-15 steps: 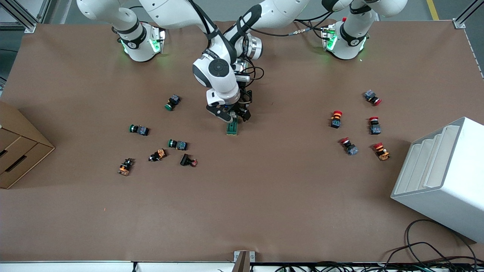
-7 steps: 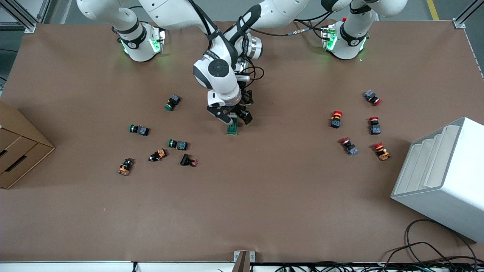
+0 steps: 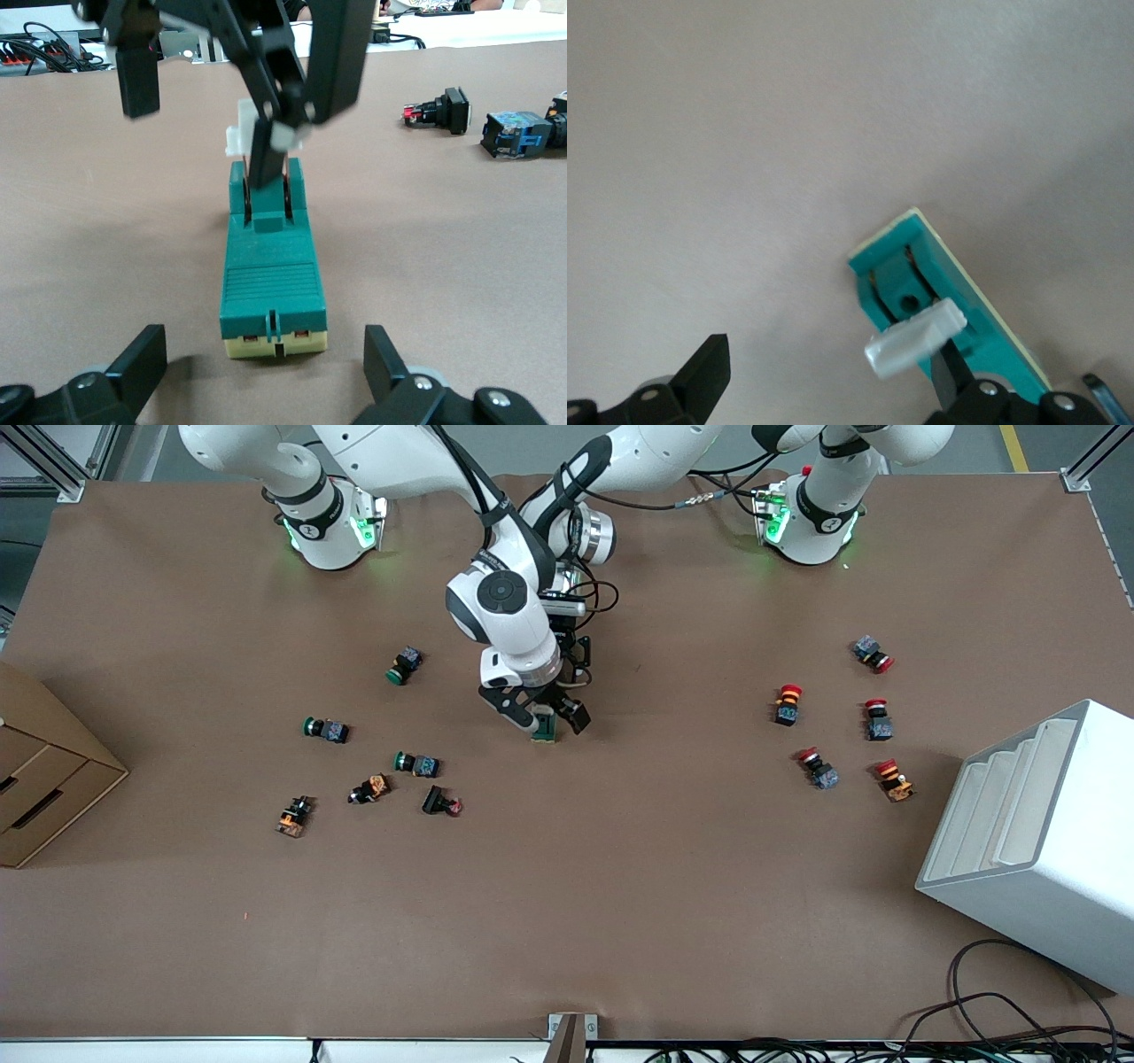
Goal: Close load switch with both arms
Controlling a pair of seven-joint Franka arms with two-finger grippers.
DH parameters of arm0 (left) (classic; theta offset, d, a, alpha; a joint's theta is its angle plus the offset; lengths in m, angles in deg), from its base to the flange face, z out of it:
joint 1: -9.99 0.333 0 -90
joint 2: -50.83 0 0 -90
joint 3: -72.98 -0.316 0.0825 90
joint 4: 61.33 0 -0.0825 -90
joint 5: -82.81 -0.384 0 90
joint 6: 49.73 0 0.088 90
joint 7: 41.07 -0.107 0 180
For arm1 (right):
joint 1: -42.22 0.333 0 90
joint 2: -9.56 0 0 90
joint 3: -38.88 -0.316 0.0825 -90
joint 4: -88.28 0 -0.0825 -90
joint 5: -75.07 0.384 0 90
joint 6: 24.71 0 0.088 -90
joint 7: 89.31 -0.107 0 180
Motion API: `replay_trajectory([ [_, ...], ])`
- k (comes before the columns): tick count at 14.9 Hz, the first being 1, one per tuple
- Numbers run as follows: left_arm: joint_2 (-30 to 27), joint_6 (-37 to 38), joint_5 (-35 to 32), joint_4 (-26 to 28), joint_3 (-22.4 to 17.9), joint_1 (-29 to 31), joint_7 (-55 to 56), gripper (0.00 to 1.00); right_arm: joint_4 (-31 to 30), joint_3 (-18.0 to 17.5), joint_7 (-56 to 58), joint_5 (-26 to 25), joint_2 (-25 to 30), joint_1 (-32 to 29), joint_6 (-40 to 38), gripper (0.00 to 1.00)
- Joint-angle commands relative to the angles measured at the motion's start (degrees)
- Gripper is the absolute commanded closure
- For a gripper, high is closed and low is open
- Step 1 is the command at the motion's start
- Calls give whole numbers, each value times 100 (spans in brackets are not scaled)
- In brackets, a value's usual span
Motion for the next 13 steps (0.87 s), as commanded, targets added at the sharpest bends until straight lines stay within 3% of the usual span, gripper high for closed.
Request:
replay_trajectory([
  [1,224,-93,-25,-136,-19,-70,33,1,179,-39,32,31,-20,-80,27,0],
  [9,224,-93,10,-154,-1,-79,15,1,521,-39,102,-13,-99,-309,-340,0],
  [13,224,-93,10,-136,-1,-87,41,1,908,-39,102,-30,-441,-361,-526,0],
])
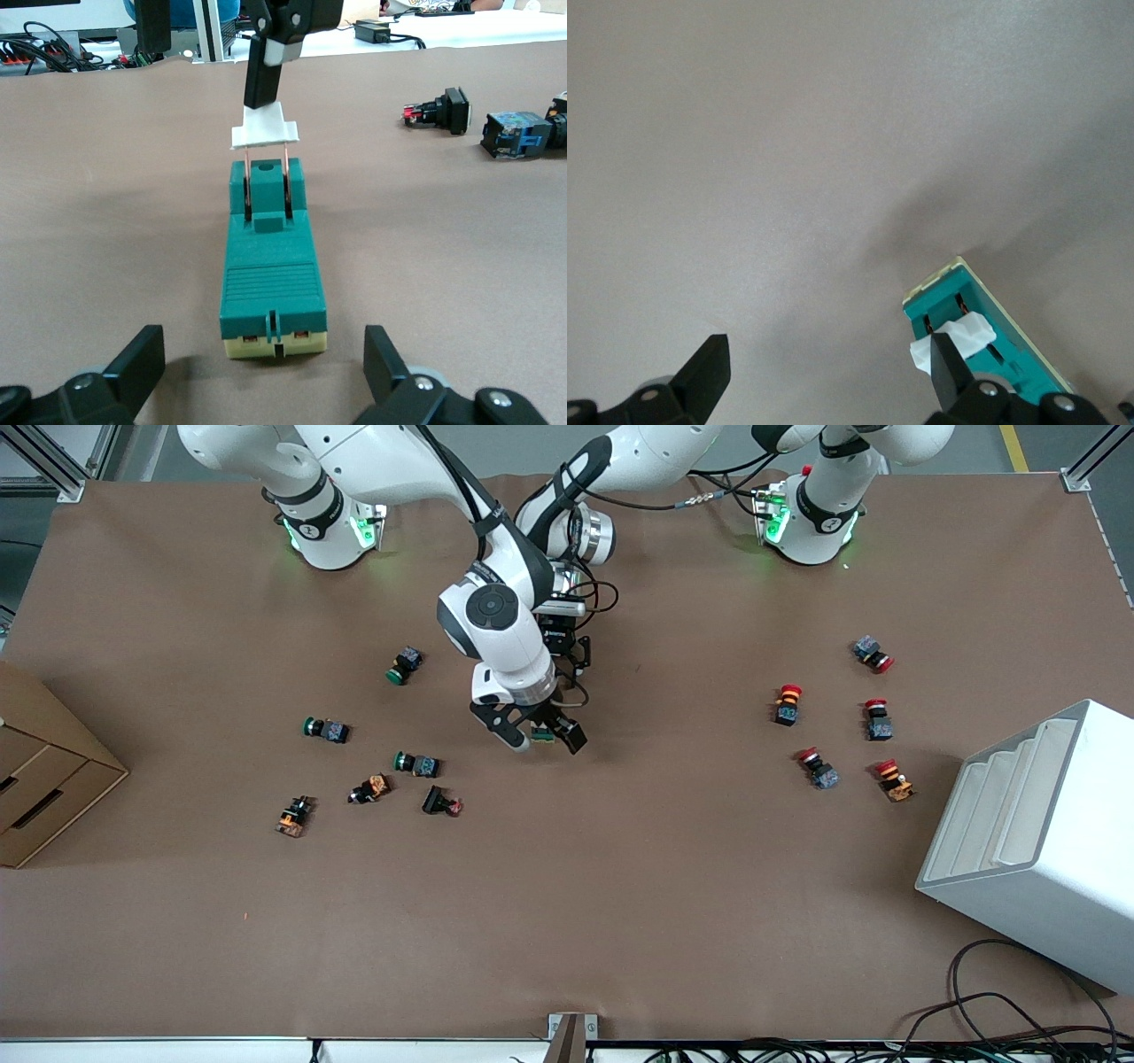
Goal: Close load switch with both arms
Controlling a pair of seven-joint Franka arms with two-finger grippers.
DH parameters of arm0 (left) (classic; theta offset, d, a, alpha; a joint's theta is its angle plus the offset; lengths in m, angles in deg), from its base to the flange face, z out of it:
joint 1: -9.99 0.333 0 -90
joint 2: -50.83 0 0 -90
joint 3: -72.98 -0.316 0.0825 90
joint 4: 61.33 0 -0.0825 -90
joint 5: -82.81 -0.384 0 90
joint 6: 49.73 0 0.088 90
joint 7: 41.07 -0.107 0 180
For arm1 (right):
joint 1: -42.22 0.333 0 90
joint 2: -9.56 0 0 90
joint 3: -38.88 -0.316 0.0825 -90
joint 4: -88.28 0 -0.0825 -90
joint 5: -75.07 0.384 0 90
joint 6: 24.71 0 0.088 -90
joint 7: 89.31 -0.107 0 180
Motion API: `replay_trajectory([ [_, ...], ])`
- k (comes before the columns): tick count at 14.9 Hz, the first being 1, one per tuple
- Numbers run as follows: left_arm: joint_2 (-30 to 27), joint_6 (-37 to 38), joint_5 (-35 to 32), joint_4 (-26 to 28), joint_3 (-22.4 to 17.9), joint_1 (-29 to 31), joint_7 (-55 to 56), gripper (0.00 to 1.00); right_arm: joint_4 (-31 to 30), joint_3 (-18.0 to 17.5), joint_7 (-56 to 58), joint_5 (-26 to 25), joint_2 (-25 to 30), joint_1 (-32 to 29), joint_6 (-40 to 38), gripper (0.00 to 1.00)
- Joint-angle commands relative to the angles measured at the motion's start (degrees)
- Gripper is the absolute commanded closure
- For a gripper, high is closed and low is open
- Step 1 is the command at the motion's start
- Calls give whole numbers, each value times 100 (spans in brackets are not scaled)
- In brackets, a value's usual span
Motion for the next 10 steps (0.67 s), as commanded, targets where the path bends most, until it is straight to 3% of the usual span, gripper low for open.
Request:
replay_trajectory([
  [1,218,-93,18,-128,-1,-86,38,1,385,-45,62,-26,-367,-80,-44,0],
  [10,210,-93,18,-137,-1,-86,3,1,447,-37,45,-149,-578,-80,-53,0],
])
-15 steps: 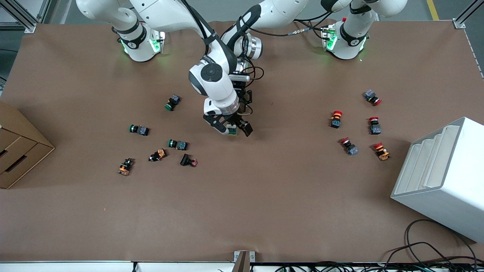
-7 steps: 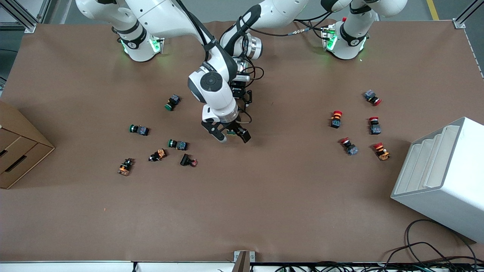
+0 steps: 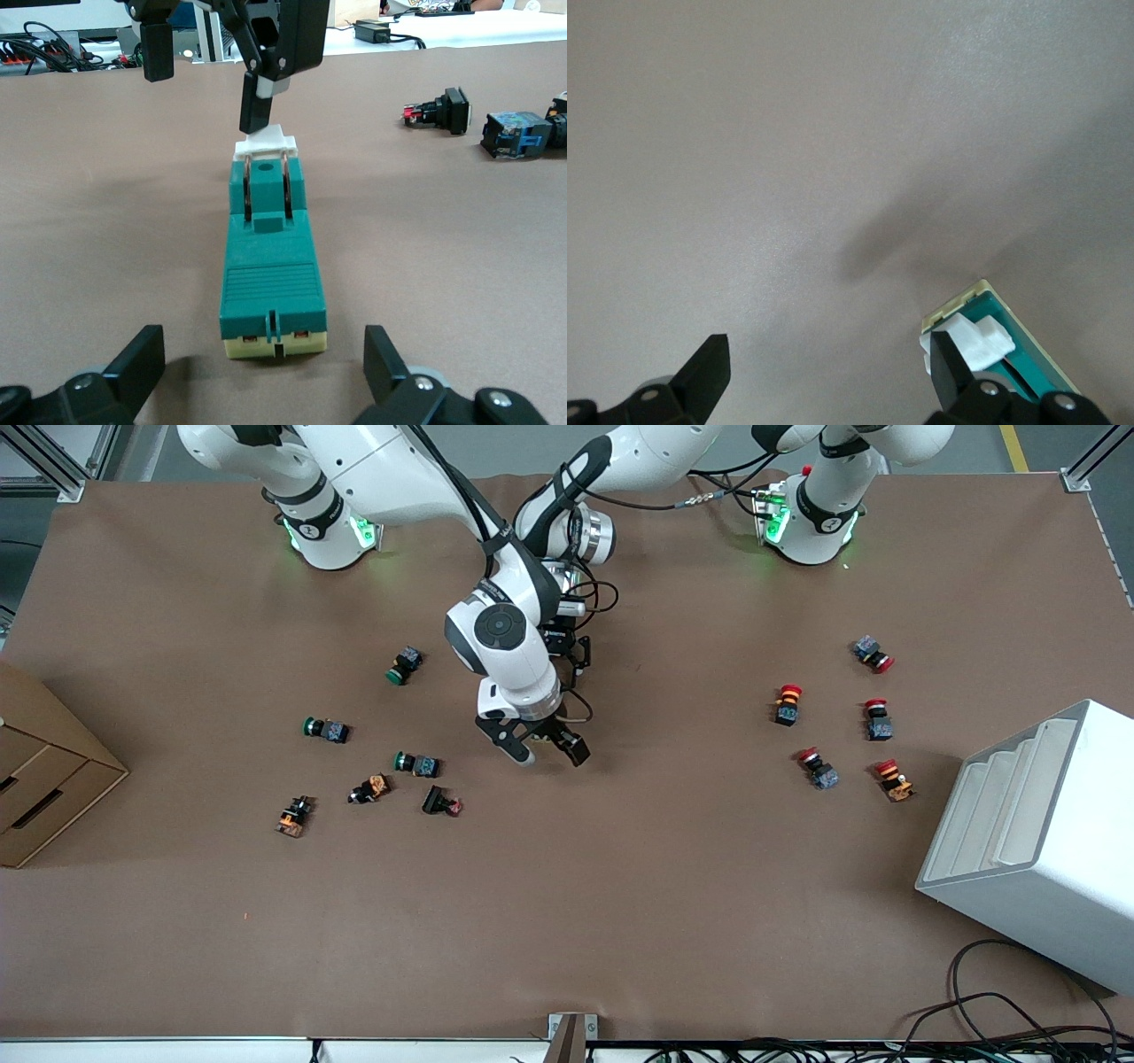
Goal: Close load switch with both arms
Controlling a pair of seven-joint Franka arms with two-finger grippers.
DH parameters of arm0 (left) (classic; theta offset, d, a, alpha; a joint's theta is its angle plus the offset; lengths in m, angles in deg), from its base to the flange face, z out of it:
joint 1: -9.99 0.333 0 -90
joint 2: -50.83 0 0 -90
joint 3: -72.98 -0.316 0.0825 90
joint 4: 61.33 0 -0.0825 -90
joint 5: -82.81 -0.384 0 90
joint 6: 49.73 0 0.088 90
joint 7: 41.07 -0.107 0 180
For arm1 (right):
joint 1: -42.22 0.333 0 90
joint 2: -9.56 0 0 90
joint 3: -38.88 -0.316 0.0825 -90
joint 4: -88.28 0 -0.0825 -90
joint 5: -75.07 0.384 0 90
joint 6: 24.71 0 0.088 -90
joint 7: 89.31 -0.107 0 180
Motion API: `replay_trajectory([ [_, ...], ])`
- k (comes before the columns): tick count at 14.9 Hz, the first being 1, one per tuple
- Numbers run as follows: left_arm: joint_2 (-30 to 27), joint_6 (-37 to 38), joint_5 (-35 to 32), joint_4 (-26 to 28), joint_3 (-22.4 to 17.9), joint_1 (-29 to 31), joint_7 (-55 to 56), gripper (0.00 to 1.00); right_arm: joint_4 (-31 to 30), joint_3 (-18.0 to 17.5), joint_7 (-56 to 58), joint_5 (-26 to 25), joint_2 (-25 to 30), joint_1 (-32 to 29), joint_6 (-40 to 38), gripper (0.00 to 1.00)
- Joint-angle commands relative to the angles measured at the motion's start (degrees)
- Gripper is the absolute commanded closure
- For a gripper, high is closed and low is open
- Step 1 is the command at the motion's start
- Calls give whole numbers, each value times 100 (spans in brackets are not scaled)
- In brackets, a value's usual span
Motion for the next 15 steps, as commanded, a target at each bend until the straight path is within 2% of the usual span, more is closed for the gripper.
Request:
replay_trajectory([
  [1,209,-93,18,-136,-9,-86,1,1,100,-43,33,-140,-248,-48,-22,0],
  [10,174,-93,27,-136,-1,-77,-25,1,320,-43,69,-219,-328,-205,-118,0],
  [15,104,-93,219,-145,17,-68,-60,1,987,-43,393,-219,-249,-504,-1425,0],
])
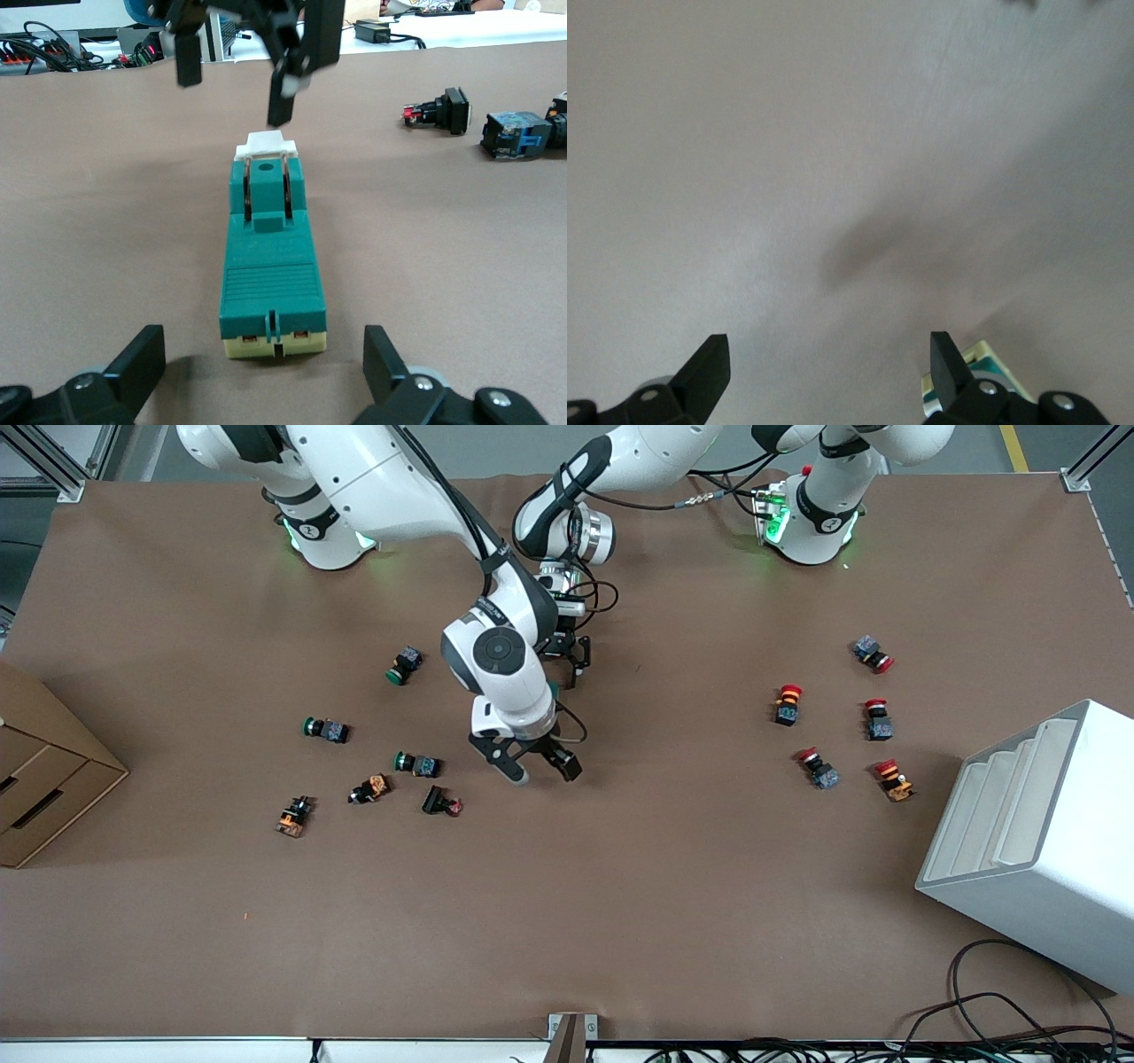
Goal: Close load switch with both arms
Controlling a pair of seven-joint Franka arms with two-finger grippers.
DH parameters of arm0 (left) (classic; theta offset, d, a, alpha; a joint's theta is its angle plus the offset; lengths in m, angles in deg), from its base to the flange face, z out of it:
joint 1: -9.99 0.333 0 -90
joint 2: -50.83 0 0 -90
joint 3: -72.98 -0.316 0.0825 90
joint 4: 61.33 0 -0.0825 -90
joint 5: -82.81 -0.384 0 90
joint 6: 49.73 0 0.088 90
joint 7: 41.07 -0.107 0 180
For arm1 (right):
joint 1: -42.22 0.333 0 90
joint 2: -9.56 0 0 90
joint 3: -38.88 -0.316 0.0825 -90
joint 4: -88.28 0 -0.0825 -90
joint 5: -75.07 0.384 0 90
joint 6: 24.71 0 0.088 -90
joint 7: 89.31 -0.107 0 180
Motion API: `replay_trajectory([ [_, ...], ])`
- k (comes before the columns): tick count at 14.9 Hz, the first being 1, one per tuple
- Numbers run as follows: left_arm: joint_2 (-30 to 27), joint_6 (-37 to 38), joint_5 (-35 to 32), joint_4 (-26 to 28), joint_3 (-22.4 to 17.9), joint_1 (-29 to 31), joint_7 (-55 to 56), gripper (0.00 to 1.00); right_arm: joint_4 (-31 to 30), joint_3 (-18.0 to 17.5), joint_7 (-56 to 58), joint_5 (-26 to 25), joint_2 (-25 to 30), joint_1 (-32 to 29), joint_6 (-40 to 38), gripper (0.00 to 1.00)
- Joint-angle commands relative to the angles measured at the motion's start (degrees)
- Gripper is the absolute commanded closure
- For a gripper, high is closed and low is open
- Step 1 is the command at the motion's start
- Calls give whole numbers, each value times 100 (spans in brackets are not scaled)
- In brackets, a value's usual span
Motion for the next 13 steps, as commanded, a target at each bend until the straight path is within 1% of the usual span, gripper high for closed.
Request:
replay_trajectory([
  [1,59,-92,273,-133,14,-75,-156,1,290,-69,441,-91,206,-261,-866,0],
  [4,-29,-92,405,-133,14,-58,-534,2,290,-69,1416,-91,514,-586,-1369,0],
  [7,-195,-101,729,-159,31,-5,-806,1,246,-69,2207,-91,795,-911,-2062,0],
  [10,-363,-171,1484,-448,40,21,-1376,1,211,-69,3129,-100,1199,-1359,-2713,0],
  [12,-381,-171,2274,-913,31,21,-1816,1,202,-69,3728,-179,1463,-1640,-3152,0],
  [13,-381,-171,2565,-1107,23,21,-2018,1,211,-69,4035,-249,1569,-1789,-3372,0],
])
